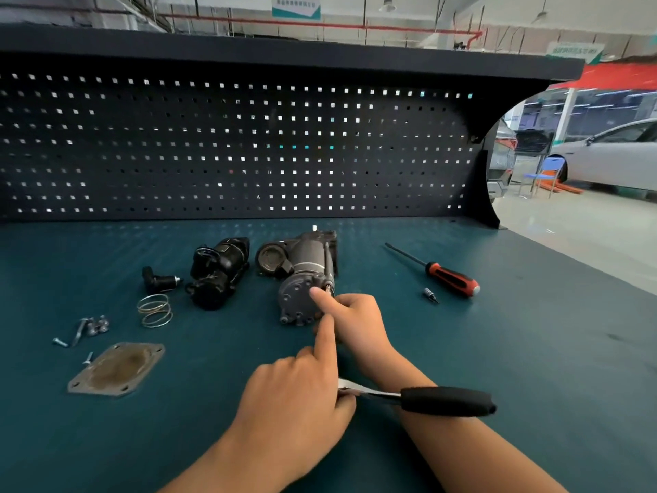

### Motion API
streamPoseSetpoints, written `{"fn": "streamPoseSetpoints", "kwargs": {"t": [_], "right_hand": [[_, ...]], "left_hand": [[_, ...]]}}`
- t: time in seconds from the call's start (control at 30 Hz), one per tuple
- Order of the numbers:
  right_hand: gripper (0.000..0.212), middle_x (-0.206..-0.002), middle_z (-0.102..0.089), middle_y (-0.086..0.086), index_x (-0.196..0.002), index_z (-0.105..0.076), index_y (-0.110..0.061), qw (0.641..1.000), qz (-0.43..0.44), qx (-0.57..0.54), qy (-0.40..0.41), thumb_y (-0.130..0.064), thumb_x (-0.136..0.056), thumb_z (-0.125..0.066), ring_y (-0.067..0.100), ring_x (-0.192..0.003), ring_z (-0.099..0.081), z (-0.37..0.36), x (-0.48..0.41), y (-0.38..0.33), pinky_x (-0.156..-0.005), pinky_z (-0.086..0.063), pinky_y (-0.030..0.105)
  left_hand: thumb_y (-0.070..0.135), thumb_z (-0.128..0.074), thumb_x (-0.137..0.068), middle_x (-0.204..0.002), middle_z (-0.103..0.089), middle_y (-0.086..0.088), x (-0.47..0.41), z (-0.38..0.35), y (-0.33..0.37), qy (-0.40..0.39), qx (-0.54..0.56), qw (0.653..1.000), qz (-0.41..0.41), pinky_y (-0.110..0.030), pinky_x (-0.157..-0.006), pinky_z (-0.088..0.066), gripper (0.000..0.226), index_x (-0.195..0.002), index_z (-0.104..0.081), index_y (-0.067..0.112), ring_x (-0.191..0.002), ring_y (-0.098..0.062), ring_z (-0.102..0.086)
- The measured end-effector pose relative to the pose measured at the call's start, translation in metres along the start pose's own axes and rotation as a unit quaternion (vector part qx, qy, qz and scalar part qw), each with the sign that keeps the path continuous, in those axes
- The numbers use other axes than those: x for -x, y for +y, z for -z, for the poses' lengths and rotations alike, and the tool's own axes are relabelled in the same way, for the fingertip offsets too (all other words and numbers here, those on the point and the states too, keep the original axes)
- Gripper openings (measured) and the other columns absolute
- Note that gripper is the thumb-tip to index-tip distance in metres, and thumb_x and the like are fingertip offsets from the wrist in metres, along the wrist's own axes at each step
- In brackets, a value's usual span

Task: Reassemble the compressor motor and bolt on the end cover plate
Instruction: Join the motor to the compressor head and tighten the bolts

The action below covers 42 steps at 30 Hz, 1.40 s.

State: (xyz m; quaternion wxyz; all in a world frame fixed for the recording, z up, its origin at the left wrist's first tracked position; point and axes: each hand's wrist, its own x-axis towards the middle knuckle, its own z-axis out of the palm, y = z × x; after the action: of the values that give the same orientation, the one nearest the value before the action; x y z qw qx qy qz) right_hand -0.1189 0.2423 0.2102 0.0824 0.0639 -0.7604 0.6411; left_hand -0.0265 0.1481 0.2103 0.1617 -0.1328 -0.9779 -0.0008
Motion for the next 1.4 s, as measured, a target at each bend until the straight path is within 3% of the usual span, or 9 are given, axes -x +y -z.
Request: {"fn": "streamPoseSetpoints", "kwargs": {"t": [0.23,0.37,0.67,0.7,0.77,0.9,0.97,1.17,1.4], "right_hand": [[0.037,-0.056,-0.064,0.014,-0.058,-0.059,-0.003,0.995,-0.048,-0.089,-0.021,-0.022,-0.089,-0.06,0.012,-0.048,-0.05,-0.002,-0.003,-0.004,-0.049,-0.038,0.019],[0.036,-0.054,-0.066,0.004,-0.064,-0.06,-0.007,0.982,-0.064,-0.157,-0.082,-0.025,-0.094,-0.053,0.008,-0.05,-0.058,0.0,-0.002,0.001,-0.058,-0.045,0.021],[0.036,-0.08,-0.074,0.0,-0.092,-0.061,-0.011,0.942,-0.138,-0.234,-0.197,-0.038,-0.099,-0.038,0.005,-0.069,-0.067,0.003,-0.006,0.006,-0.07,-0.042,0.028],[0.037,-0.08,-0.074,-0.001,-0.091,-0.061,-0.012,0.944,-0.135,-0.225,-0.199,-0.04,-0.098,-0.038,0.004,-0.068,-0.067,0.004,-0.006,0.007,-0.072,-0.043,0.028],[0.04,-0.076,-0.074,-0.001,-0.086,-0.064,-0.011,0.957,-0.126,-0.183,-0.187,-0.041,-0.097,-0.041,0.004,-0.064,-0.065,0.005,-0.005,0.006,-0.07,-0.046,0.025],[0.044,-0.052,-0.059,-0.004,-0.059,-0.066,-0.006,0.993,-0.059,-0.076,-0.061,-0.037,-0.09,-0.057,0.009,-0.049,-0.052,0.003,-0.002,0.003,-0.051,-0.04,0.015],[0.053,-0.035,-0.042,-0.012,-0.038,-0.05,-0.015,1.0,-0.014,-0.027,-0.007,-0.028,-0.088,-0.062,0.002,-0.036,-0.038,0.005,-0.005,0.002,-0.042,-0.032,0.012],[0.054,-0.038,-0.034,-0.012,-0.042,-0.037,-0.018,0.999,0.011,0.026,-0.028,-0.042,-0.08,-0.068,0.006,-0.041,-0.031,0.008,-0.005,0.0,-0.044,-0.029,0.018],[0.045,-0.048,-0.045,-0.001,-0.05,-0.049,-0.011,0.997,-0.003,-0.048,-0.058,-0.029,-0.088,-0.062,0.007,-0.044,-0.04,0.008,-0.005,0.002,-0.047,-0.035,0.018]], "left_hand": [[0.052,-0.035,-0.09,-0.08,-0.061,0.007,0.002,0.004,-0.011,-0.027,0.271,0.96,0.063,-0.031,-0.066,-0.046,0.057,-0.141,-0.017,0.034,-0.075,-0.016,-0.061],[0.035,-0.043,-0.095,-0.083,-0.073,0.002,0.004,0.009,-0.002,-0.14,0.635,0.739,0.178,-0.022,-0.051,-0.048,0.021,-0.106,-0.05,0.019,-0.057,-0.011,-0.065],[0.031,-0.06,-0.063,-0.089,-0.071,-0.018,0.005,0.015,-0.009,-0.212,0.869,0.363,0.26,-0.031,-0.052,-0.054,0.05,-0.102,-0.063,0.001,-0.054,-0.019,-0.064],[0.028,-0.06,-0.066,-0.086,-0.071,-0.018,0.005,0.014,-0.008,-0.203,0.869,0.364,0.266,-0.03,-0.05,-0.053,0.043,-0.1,-0.063,0.002,-0.052,-0.019,-0.063],[0.019,-0.055,-0.083,-0.081,-0.072,-0.014,0.004,0.012,-0.004,-0.15,0.833,0.459,0.272,-0.026,-0.048,-0.052,0.021,-0.102,-0.06,0.01,-0.052,-0.018,-0.063],[0.03,-0.051,-0.091,-0.106,-0.059,0.023,-0.003,0.016,-0.007,-0.024,0.535,0.831,0.153,-0.02,-0.075,-0.049,0.054,-0.137,-0.024,0.04,-0.087,-0.009,-0.064],[0.046,-0.049,-0.087,-0.121,-0.047,0.019,-0.008,0.028,-0.004,-0.013,0.286,0.955,0.081,-0.026,-0.086,-0.042,0.055,-0.136,-0.023,0.039,-0.107,-0.017,-0.055],[0.034,-0.054,-0.09,-0.136,-0.041,-0.016,-0.027,0.03,0.02,-0.03,-0.13,0.99,-0.045,-0.044,-0.11,-0.021,0.068,-0.139,-0.022,0.001,-0.119,-0.028,-0.048],[0.05,-0.047,-0.088,-0.148,-0.028,-0.001,-0.012,0.019,0.003,0.038,-0.011,0.998,-0.04,-0.029,-0.106,-0.024,0.072,-0.142,-0.015,0.014,-0.125,-0.018,-0.042]]}}
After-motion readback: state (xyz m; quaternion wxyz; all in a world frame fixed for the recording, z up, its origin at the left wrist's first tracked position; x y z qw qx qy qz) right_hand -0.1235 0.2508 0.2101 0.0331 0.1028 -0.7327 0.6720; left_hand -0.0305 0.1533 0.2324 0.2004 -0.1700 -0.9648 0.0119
